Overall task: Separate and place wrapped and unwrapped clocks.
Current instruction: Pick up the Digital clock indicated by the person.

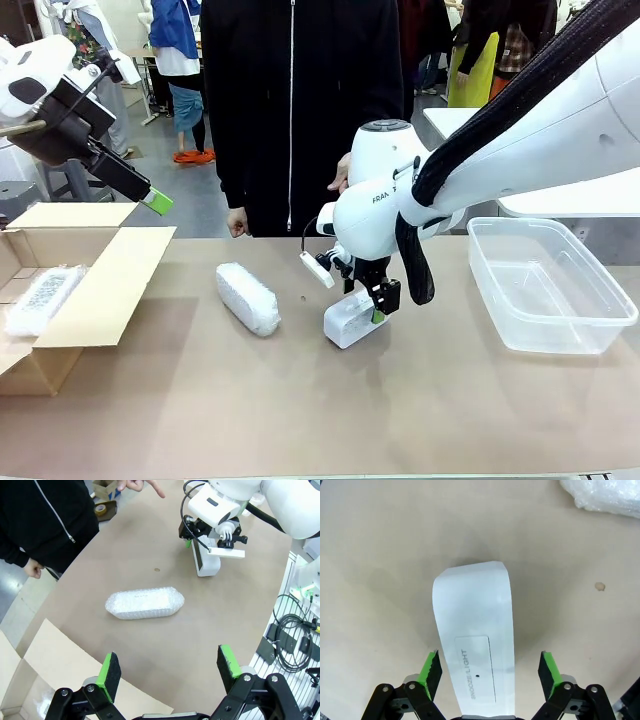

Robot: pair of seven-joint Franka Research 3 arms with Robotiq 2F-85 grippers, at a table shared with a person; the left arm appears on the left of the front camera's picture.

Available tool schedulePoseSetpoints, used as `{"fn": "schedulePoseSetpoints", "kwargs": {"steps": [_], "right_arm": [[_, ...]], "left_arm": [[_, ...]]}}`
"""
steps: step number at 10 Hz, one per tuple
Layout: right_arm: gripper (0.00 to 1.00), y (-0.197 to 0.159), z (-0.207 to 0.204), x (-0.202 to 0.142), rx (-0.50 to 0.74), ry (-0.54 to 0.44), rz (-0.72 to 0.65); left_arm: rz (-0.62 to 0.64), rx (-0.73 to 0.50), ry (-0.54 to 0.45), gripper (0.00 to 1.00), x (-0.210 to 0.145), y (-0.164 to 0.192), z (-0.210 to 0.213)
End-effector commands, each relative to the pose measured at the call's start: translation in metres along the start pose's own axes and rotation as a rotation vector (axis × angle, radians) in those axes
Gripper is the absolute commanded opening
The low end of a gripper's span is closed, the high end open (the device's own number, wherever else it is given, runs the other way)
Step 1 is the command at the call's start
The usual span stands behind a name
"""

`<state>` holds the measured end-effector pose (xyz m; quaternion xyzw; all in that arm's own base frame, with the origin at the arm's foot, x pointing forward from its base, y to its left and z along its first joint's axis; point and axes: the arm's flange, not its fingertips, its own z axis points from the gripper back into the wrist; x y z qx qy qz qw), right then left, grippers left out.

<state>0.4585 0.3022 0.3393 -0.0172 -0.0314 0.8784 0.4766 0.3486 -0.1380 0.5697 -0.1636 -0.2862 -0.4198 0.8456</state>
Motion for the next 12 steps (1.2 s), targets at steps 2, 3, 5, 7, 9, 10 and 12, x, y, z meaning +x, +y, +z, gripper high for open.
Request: {"fn": "schedulePoseSetpoints", "kwargs": {"steps": [2,3,5,7,9,10,12], "right_arm": [[1.00,-0.0065,-0.0030,-0.0001,0.008,0.015,0.025],[0.92,-0.0055,-0.0027,-0.0005,0.020,0.028,0.016],[0.73,-0.0039,-0.0040,-0.0007,0.057,0.017,0.012],[0.55,-0.0028,-0.0030,0.0004,0.070,0.008,0.019],[0.36,-0.0028,-0.0029,0.0020,0.072,0.001,0.023],[0.26,-0.0023,-0.0028,0.0027,0.066,0.002,0.025],[0.17,-0.0018,-0.0021,0.0032,0.076,0.011,0.029]], "left_arm": [[0.012,0.013,-0.007,1.00,0.0011,-0.0014,-0.0006],[0.012,0.013,-0.007,1.00,0.0011,-0.0014,-0.0006],[0.012,0.013,-0.007,1.00,0.0011,-0.0014,-0.0006],[0.012,0.013,-0.007,1.00,0.0011,-0.0014,-0.0006],[0.012,0.013,-0.007,1.00,0.0011,-0.0014,-0.0006],[0.012,0.013,-0.007,1.00,0.0011,-0.0014,-0.0006],[0.012,0.013,-0.007,1.00,0.0011,-0.0014,-0.0006]]}}
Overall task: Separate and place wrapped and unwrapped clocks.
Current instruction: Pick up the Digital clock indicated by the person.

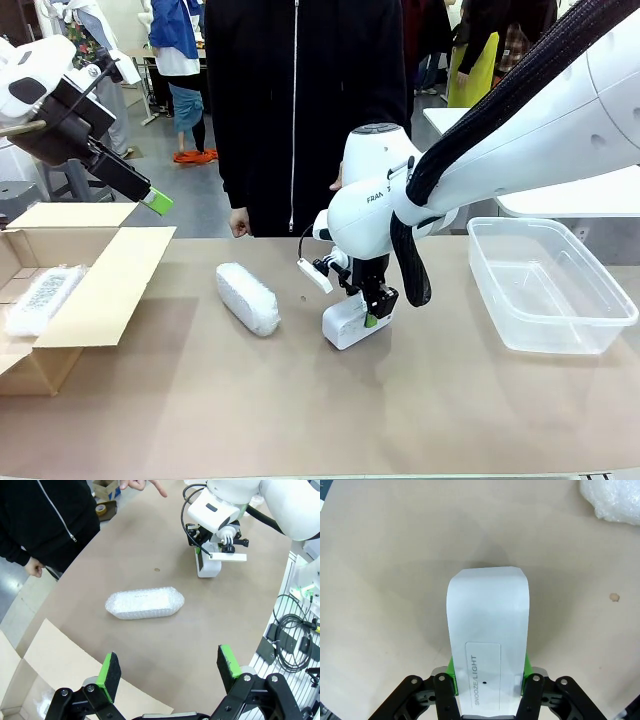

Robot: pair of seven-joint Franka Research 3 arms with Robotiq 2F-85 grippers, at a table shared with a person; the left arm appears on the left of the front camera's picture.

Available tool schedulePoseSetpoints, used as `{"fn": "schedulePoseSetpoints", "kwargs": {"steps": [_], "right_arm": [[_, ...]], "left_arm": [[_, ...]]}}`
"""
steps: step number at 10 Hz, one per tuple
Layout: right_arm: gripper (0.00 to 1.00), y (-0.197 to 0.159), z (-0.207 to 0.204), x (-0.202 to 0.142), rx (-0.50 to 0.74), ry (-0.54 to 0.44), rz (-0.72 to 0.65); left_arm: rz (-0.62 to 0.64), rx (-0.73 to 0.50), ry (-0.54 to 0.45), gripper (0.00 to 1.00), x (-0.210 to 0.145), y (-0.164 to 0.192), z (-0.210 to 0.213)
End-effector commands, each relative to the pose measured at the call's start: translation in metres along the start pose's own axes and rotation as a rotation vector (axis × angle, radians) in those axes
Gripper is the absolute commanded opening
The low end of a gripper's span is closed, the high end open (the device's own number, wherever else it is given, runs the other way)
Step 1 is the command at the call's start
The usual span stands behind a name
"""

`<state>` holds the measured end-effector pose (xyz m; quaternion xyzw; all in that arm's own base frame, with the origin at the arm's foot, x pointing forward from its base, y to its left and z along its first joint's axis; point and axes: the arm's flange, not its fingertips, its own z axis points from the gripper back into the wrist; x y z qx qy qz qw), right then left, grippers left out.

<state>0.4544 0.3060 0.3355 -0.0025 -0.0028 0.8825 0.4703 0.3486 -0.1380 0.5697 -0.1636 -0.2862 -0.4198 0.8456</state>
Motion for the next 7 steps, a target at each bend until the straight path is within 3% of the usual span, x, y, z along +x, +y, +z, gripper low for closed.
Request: {"fn": "schedulePoseSetpoints", "kwargs": {"steps": [1,5,7], "right_arm": [[0.17,-0.001,0.009,0.000,0.007,0.012,0.007],[0.17,0.035,0.119,0.004,-0.128,-0.019,-0.159],[0.17,0.046,0.167,0.013,-0.174,-0.011,-0.173]], "left_arm": [[0.012,0.013,-0.007,1.00,0.001,-0.001,-0.001],[0.012,0.013,-0.007,1.00,0.001,-0.001,-0.001],[0.012,0.013,-0.007,1.00,0.001,-0.001,-0.001]]}}
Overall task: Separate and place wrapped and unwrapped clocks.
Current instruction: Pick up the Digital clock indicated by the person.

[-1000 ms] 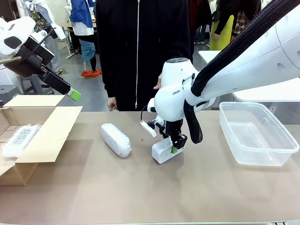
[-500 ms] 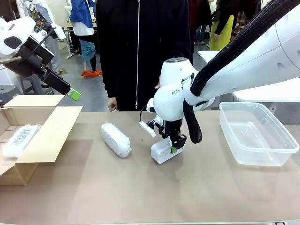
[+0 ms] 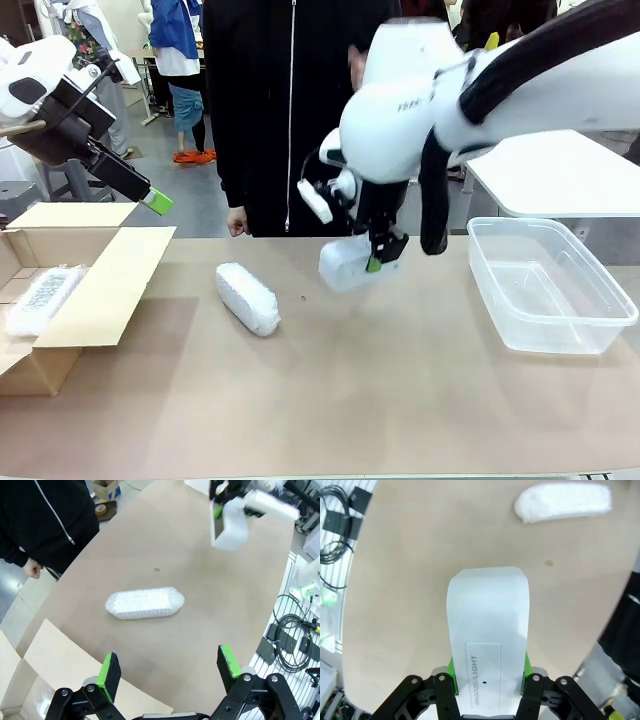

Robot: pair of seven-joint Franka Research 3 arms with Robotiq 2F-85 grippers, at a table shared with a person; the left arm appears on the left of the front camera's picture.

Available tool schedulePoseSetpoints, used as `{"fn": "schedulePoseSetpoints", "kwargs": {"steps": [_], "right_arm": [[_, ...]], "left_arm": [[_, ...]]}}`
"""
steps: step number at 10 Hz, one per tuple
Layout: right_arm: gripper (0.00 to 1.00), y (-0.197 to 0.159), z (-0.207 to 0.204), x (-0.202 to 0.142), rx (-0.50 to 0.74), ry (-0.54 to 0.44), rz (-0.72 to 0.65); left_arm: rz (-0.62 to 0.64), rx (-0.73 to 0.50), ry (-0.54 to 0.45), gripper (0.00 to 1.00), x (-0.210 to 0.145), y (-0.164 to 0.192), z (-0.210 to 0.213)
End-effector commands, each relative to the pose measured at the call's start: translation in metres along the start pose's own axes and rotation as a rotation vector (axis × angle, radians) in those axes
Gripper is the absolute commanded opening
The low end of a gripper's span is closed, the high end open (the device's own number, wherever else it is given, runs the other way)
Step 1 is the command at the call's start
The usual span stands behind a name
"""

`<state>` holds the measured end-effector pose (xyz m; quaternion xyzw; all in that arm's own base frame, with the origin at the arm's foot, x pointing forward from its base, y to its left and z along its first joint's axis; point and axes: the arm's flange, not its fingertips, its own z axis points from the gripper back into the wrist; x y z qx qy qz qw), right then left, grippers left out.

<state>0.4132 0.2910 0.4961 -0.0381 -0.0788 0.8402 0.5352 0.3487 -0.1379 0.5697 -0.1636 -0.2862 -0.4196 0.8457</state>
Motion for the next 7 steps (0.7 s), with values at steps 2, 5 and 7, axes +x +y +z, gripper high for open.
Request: {"fn": "schedulePoseSetpoints", "kwargs": {"steps": [2,5,7], "right_arm": [[0.17,0.012,0.039,0.014,-0.063,0.007,-0.017],[0.17,0.013,0.051,0.016,-0.080,0.004,-0.004],[0.17,0.013,0.051,0.016,-0.080,0.004,-0.004]], "left_arm": [[0.012,0.013,-0.007,1.00,0.001,-0.002,-0.001],[0.012,0.013,-0.007,1.00,0.001,-0.002,-0.001],[0.012,0.013,-0.007,1.00,0.001,-0.002,-0.001]]}}
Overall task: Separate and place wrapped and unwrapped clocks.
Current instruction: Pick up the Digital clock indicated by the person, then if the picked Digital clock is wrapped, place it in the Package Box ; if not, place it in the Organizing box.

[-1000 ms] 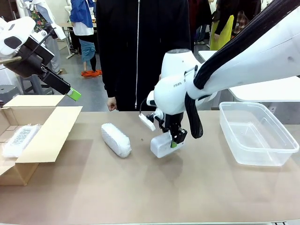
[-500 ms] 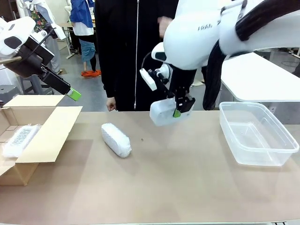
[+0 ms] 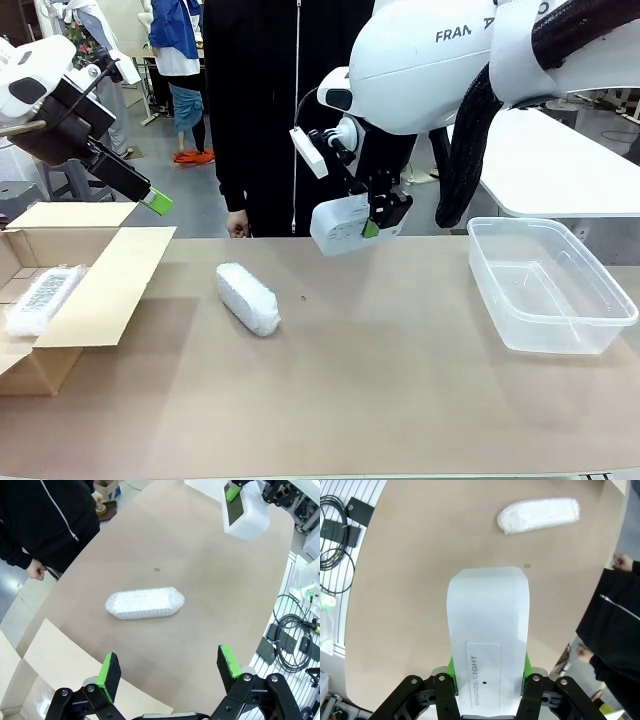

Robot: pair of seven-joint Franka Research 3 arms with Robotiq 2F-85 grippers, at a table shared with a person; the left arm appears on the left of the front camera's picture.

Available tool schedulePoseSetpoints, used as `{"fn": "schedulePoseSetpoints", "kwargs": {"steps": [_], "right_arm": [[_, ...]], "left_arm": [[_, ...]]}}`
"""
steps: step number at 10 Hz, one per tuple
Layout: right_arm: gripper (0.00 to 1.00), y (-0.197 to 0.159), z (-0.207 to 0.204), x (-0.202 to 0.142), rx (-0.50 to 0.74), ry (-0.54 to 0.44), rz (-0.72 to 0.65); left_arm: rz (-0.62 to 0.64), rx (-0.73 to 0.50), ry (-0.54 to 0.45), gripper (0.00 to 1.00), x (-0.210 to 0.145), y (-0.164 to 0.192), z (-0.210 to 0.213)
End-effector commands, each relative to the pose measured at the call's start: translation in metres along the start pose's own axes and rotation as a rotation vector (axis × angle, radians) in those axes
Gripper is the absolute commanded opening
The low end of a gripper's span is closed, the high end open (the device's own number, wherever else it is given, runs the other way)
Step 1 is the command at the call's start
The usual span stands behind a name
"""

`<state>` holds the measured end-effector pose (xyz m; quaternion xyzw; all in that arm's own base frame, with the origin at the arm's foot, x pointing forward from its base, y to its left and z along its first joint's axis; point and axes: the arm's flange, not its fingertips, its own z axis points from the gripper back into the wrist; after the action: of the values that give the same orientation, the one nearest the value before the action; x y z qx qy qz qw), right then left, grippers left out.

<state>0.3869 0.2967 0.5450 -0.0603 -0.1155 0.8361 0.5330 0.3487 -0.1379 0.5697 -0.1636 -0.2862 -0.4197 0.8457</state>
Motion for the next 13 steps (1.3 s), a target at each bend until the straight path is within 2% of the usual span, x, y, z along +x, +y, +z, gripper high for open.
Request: {"fn": "schedulePoseSetpoints", "kwargs": {"steps": [1,10,11,12,13], "right_arm": [[0.17,0.000,-0.001,-0.001,0.006,0.006,-0.004],[0.17,0.000,-0.001,-0.001,0.006,0.006,-0.004],[0.50,0.000,-0.001,0.000,0.005,-0.001,-0.001],[0.50,-0.006,0.017,-0.002,-0.022,0.053,-0.256],[0.50,-0.006,0.040,-0.018,-0.117,0.133,-0.478]], "left_arm": [[0.012,0.013,-0.006,1.00,0.001,-0.002,-0.001],[0.012,0.013,-0.006,1.00,0.001,-0.002,-0.001],[0.012,0.013,-0.006,1.00,0.001,-0.002,-0.001],[0.012,0.013,-0.006,1.00,0.001,-0.002,-0.001],[0.012,0.013,-0.006,1.00,0.001,-0.002,-0.001]]}}
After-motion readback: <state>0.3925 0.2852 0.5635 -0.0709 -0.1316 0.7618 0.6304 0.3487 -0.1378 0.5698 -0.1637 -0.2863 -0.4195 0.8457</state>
